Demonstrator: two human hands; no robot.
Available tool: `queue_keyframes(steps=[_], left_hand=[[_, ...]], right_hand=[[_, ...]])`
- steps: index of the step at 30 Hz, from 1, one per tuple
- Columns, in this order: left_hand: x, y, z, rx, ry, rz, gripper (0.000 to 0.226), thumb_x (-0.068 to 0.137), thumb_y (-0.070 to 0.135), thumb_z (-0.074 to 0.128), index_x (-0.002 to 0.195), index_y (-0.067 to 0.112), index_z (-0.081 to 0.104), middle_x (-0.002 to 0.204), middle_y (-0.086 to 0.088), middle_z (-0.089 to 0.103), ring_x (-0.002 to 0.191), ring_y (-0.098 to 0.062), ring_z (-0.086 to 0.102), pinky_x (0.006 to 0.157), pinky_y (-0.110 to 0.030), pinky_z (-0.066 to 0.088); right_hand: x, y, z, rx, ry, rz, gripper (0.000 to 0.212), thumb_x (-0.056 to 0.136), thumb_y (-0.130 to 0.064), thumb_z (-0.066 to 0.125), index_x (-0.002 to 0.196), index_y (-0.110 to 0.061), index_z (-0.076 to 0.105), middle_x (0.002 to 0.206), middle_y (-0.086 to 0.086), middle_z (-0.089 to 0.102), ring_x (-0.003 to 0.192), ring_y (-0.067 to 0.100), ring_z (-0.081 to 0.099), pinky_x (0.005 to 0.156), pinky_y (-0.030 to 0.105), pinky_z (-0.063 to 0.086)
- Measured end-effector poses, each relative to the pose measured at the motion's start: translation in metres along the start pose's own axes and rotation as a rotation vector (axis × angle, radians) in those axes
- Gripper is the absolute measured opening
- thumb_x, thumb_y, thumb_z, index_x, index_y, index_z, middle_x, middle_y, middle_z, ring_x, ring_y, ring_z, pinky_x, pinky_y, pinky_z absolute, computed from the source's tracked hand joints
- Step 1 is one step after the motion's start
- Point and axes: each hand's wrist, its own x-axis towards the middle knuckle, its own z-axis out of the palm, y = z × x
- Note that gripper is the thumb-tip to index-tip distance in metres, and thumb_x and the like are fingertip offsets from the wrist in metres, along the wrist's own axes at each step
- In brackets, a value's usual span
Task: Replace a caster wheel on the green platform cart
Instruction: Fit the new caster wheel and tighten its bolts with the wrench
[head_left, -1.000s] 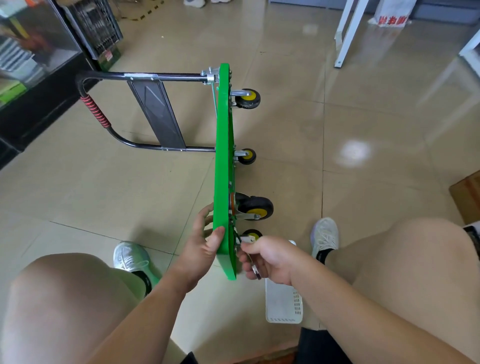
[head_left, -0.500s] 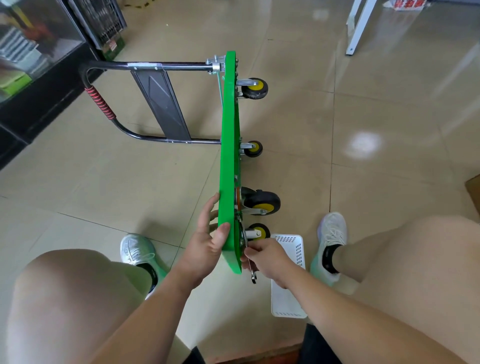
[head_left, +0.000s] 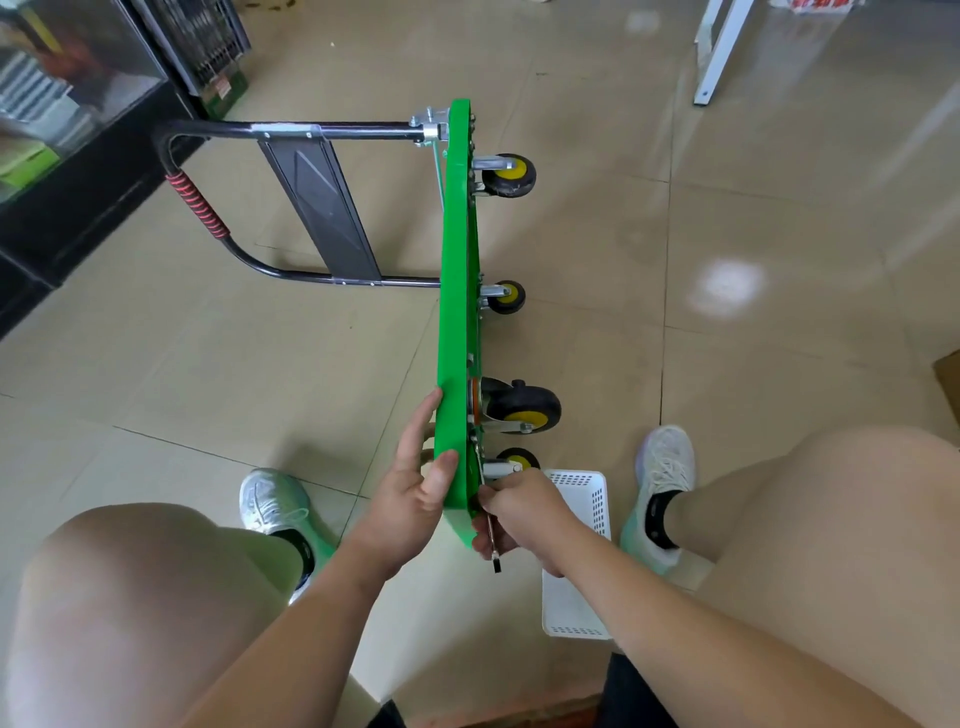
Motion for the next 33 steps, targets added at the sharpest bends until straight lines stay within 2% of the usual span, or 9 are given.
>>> queue_keyframes(steps=[3, 6, 9, 13, 15, 24, 27, 31, 33], left_hand=[[0.000, -0.001, -0.002, 0.039, 0.016, 0.009, 0.056, 0.099, 0.039, 0.047, 0.137, 0.077, 0.031, 0.142, 0.019, 0.046, 0.112, -0.005, 0.063, 0.096, -0.021, 0.053], [0.002, -0.001, -0.004, 0.110, 0.059, 0.043, 0.057, 0.094, 0.037, 0.048, 0.139, 0.071, 0.036, 0.147, 0.006, 0.049, 0.122, -0.017, 0.059, 0.106, -0.036, 0.051], [0.002, 0.003, -0.005, 0.135, 0.060, 0.075, 0.053, 0.094, 0.032, 0.047, 0.143, 0.053, 0.041, 0.146, 0.013, 0.046, 0.130, -0.006, 0.049, 0.111, -0.031, 0.044], [0.004, 0.005, 0.000, 0.216, 0.065, 0.139, 0.049, 0.102, 0.018, 0.045, 0.143, 0.045, 0.037, 0.147, 0.004, 0.043, 0.129, 0.019, 0.036, 0.106, -0.003, 0.026], [0.006, 0.005, 0.001, 0.245, 0.070, 0.145, 0.054, 0.106, 0.005, 0.046, 0.143, 0.043, 0.036, 0.147, 0.001, 0.042, 0.125, 0.026, 0.032, 0.101, 0.003, 0.022], [0.006, 0.000, 0.001, 0.260, 0.074, 0.156, 0.051, 0.100, 0.026, 0.043, 0.142, 0.053, 0.034, 0.146, 0.010, 0.041, 0.129, 0.022, 0.032, 0.106, 0.001, 0.022], [0.005, -0.002, 0.001, 0.251, 0.072, 0.145, 0.051, 0.101, 0.025, 0.045, 0.143, 0.052, 0.035, 0.145, 0.016, 0.042, 0.131, 0.018, 0.034, 0.107, -0.001, 0.025], [0.005, -0.004, 0.000, 0.243, 0.065, 0.139, 0.051, 0.099, 0.026, 0.043, 0.145, 0.047, 0.036, 0.146, 0.023, 0.039, 0.135, 0.013, 0.036, 0.109, -0.005, 0.027], [0.005, -0.005, 0.000, 0.249, 0.067, 0.138, 0.051, 0.099, 0.025, 0.043, 0.145, 0.047, 0.036, 0.147, 0.022, 0.039, 0.136, 0.012, 0.036, 0.110, -0.006, 0.028]], right_hand=[[-0.007, -0.014, 0.003, 0.058, -0.013, 0.049, 0.028, 0.102, -0.012, 0.052, 0.116, 0.010, 0.059, 0.063, 0.013, 0.063, 0.049, 0.028, 0.063, 0.051, 0.033, 0.055], [-0.015, -0.025, 0.004, 0.037, -0.026, 0.074, 0.029, 0.102, -0.013, 0.051, 0.116, 0.011, 0.061, 0.064, 0.015, 0.063, 0.048, 0.026, 0.062, 0.046, 0.029, 0.052], [-0.021, -0.032, 0.003, 0.071, -0.047, 0.092, 0.023, 0.102, -0.013, 0.048, 0.103, 0.003, 0.064, 0.066, 0.013, 0.060, 0.047, 0.025, 0.059, 0.050, 0.030, 0.053], [-0.029, -0.033, -0.006, 0.103, -0.124, 0.103, 0.027, 0.105, -0.016, 0.044, 0.085, -0.004, 0.059, 0.063, 0.007, 0.058, 0.048, 0.020, 0.057, 0.052, 0.029, 0.051], [-0.032, -0.029, -0.009, 0.084, -0.121, 0.100, 0.030, 0.106, -0.016, 0.043, 0.083, -0.004, 0.059, 0.065, 0.008, 0.059, 0.050, 0.020, 0.058, 0.052, 0.030, 0.053], [-0.005, 0.016, -0.019, -0.100, 0.067, 0.007, 0.019, 0.102, -0.011, 0.053, 0.093, -0.002, 0.067, 0.078, 0.012, 0.070, 0.064, 0.026, 0.068, 0.061, 0.033, 0.058], [0.005, 0.022, -0.020, -0.165, 0.060, -0.071, 0.022, 0.103, -0.009, 0.052, 0.090, -0.005, 0.069, 0.081, 0.011, 0.068, 0.068, 0.022, 0.065, 0.064, 0.025, 0.057], [0.021, 0.025, -0.017, -0.198, 0.040, -0.121, 0.022, 0.103, -0.007, 0.052, 0.111, 0.003, 0.070, 0.096, 0.017, 0.071, 0.076, 0.019, 0.066, 0.073, 0.020, 0.059], [0.023, 0.024, -0.014, -0.215, 0.041, -0.141, 0.024, 0.103, -0.004, 0.049, 0.115, 0.008, 0.066, 0.096, 0.018, 0.068, 0.071, 0.018, 0.063, 0.067, 0.015, 0.056]])
